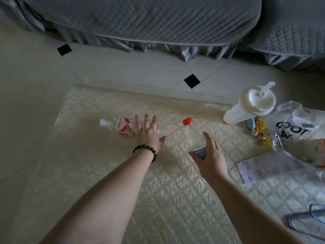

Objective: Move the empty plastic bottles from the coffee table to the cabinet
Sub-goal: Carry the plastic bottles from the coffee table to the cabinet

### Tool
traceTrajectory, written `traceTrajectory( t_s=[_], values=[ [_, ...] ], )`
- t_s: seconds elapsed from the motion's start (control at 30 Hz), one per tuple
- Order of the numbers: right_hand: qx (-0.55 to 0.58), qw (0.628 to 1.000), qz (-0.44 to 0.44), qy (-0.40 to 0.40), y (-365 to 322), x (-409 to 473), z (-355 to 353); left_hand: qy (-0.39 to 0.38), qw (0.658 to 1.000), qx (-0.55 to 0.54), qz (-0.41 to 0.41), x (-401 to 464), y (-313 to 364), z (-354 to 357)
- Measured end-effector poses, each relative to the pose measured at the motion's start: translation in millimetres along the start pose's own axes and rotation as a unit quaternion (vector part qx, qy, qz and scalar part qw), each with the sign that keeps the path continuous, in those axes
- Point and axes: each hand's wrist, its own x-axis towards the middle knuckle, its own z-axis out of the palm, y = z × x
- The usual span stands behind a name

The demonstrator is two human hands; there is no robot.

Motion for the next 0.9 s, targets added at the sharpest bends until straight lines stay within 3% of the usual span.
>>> traceTrajectory(
  t_s=[0.1,0.43,0.6,0.67,0.77,0.9],
  values=[
    [-0.007,1.0,0.002,-0.006,-1,-1,8,-0.004,0.999,0.0,0.032,5,-9,4],
    [-0.001,0.999,0.016,-0.036,-30,-31,26,0.024,0.962,0.062,0.265,-84,-78,40],
    [-0.001,0.998,0.021,-0.053,-43,-44,33,0.076,0.946,0.065,0.307,-107,-109,49],
    [0.001,0.998,0.019,-0.056,-48,-45,35,0.088,0.957,0.025,0.275,-110,-108,44],
    [0.004,0.998,0.013,-0.062,-52,-45,39,0.096,0.985,-0.106,0.098,-104,-100,32],
    [0.009,0.998,0.01,-0.054,-53,-37,45,0.102,0.954,-0.264,-0.098,-76,-87,26]
  ],
)
